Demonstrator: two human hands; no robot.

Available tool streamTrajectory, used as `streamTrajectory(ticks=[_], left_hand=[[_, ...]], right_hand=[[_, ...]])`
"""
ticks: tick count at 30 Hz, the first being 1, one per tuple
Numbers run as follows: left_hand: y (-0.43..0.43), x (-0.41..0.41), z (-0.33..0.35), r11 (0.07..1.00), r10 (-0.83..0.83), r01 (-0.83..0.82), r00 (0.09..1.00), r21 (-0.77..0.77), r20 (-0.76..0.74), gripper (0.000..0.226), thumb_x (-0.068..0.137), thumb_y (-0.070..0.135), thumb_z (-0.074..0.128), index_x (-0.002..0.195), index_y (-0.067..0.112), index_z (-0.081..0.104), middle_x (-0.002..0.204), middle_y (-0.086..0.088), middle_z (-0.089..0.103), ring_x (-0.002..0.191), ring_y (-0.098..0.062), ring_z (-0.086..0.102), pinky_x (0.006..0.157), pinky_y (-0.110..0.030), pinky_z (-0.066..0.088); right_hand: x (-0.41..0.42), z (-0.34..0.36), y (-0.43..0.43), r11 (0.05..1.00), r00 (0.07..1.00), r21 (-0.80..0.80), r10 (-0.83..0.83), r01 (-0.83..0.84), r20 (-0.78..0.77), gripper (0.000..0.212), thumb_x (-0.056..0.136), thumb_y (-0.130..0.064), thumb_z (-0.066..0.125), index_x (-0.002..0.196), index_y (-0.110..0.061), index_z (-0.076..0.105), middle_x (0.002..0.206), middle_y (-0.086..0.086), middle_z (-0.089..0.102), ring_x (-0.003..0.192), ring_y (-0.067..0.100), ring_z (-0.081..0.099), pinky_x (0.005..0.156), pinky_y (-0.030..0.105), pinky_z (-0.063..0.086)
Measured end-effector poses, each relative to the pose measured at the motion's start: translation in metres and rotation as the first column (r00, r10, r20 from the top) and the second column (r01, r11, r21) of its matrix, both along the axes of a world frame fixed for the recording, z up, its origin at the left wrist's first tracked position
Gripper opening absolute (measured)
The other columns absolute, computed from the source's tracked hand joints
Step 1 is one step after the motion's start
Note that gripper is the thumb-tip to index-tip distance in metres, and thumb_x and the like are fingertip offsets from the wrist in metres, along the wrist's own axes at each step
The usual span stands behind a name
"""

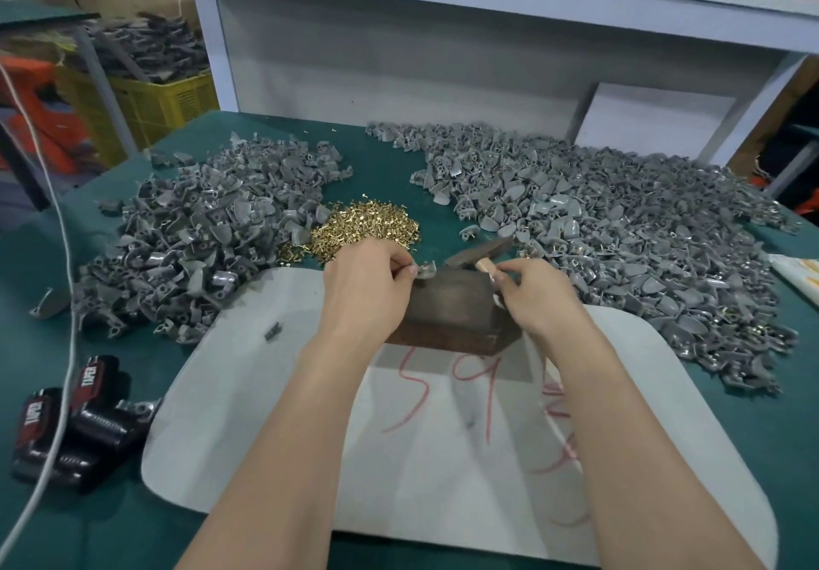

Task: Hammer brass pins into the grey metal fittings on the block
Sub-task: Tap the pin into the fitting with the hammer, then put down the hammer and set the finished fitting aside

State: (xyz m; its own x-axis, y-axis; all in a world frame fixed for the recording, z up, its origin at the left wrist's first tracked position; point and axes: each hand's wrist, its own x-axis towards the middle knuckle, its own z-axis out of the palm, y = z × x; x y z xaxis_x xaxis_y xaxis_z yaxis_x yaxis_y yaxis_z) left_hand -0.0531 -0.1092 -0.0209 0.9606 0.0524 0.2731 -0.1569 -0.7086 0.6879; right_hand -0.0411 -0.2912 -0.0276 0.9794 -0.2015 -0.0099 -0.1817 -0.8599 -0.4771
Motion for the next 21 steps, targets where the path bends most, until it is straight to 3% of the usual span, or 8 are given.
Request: streamTrajectory(ticks=[4,6,9,11,13,16,18,21], left_hand=[[-0.003,0.000,0.000,0.999,-0.013,0.014,0.999,-0.038,0.031,0.008,0.090,0.021,0.062,0.088,0.021,0.071,0.091,0.004,0.067,0.093,-0.021,0.061,0.089,-0.041,0.048],[-0.005,0.000,0.001,0.998,-0.028,0.031,0.999,-0.063,0.045,0.008,0.089,0.019,0.062,0.090,0.021,0.070,0.092,0.003,0.066,0.094,-0.022,0.061,0.090,-0.042,0.047],[-0.003,0.002,0.001,0.994,-0.018,0.026,0.997,-0.105,0.080,0.014,0.089,0.014,0.060,0.097,0.018,0.071,0.097,0.001,0.065,0.097,-0.022,0.060,0.092,-0.039,0.046],[0.000,0.002,0.004,0.981,0.043,-0.019,0.992,-0.194,0.122,0.018,0.091,0.017,0.059,0.106,0.017,0.069,0.104,0.002,0.063,0.099,-0.017,0.058,0.092,-0.027,0.042],[0.005,0.001,0.010,0.928,0.152,-0.086,0.976,-0.363,0.156,0.023,0.092,0.018,0.057,0.114,0.017,0.065,0.113,0.001,0.061,0.098,-0.009,0.056,0.088,-0.016,0.037],[0.015,0.001,0.018,0.745,0.336,-0.171,0.931,-0.645,0.142,0.023,0.094,0.013,0.053,0.114,0.020,0.061,0.117,-0.003,0.060,0.101,-0.009,0.056,0.092,-0.023,0.045],[0.022,0.000,0.023,0.582,0.430,-0.175,0.895,-0.794,0.117,0.024,0.093,0.008,0.050,0.113,0.018,0.058,0.116,-0.009,0.059,0.098,-0.011,0.056,0.086,-0.022,0.048],[0.036,-0.003,0.030,0.423,0.552,-0.119,0.820,-0.898,0.152,0.026,0.091,0.000,0.048,0.113,0.011,0.054,0.109,-0.005,0.056,0.090,-0.006,0.052,0.075,-0.010,0.043]], right_hand=[[-0.007,0.010,0.005,0.999,0.979,-0.023,0.041,-0.037,0.199,0.029,0.094,-0.031,0.051,0.119,-0.022,0.064,0.114,0.006,0.066,0.107,0.026,0.058,0.093,0.037,0.046],[-0.010,0.023,0.020,0.970,0.933,0.086,0.191,-0.226,0.304,0.030,0.091,-0.035,0.055,0.118,-0.025,0.064,0.105,-0.001,0.068,0.095,0.014,0.062,0.090,0.032,0.048],[-0.005,0.032,0.045,0.903,0.908,0.177,0.347,-0.391,0.234,0.012,0.090,-0.027,0.059,0.099,-0.026,0.067,0.084,-0.004,0.070,0.072,0.011,0.064,0.078,0.034,0.054],[0.007,0.033,0.049,0.935,0.929,0.241,0.174,-0.260,0.327,0.011,0.092,-0.021,0.057,0.095,-0.020,0.067,0.084,-0.004,0.068,0.074,0.014,0.064,0.076,0.034,0.055],[0.020,0.039,0.042,0.933,0.879,0.358,-0.139,-0.037,0.455,0.023,0.094,-0.022,0.054,0.116,-0.016,0.061,0.102,-0.001,0.066,0.089,0.015,0.063,0.085,0.035,0.053],[0.032,0.047,0.037,0.931,0.881,0.334,-0.275,0.145,0.384,0.070,0.094,-0.027,0.054,0.150,-0.023,0.011,0.146,0.012,0.037,0.123,0.026,0.048,0.107,0.043,0.037],[0.032,0.045,0.059,0.983,0.935,0.177,-0.109,0.051,0.337,0.077,0.093,-0.025,0.055,0.150,-0.032,0.004,0.146,0.017,0.035,0.117,0.030,0.054,0.102,0.047,0.042],[0.025,0.042,0.119,0.905,0.852,0.011,0.397,-0.426,0.341,0.045,0.093,-0.020,0.055,0.136,-0.025,0.047,0.126,0.008,0.060,0.107,0.023,0.059,0.096,0.039,0.046]])
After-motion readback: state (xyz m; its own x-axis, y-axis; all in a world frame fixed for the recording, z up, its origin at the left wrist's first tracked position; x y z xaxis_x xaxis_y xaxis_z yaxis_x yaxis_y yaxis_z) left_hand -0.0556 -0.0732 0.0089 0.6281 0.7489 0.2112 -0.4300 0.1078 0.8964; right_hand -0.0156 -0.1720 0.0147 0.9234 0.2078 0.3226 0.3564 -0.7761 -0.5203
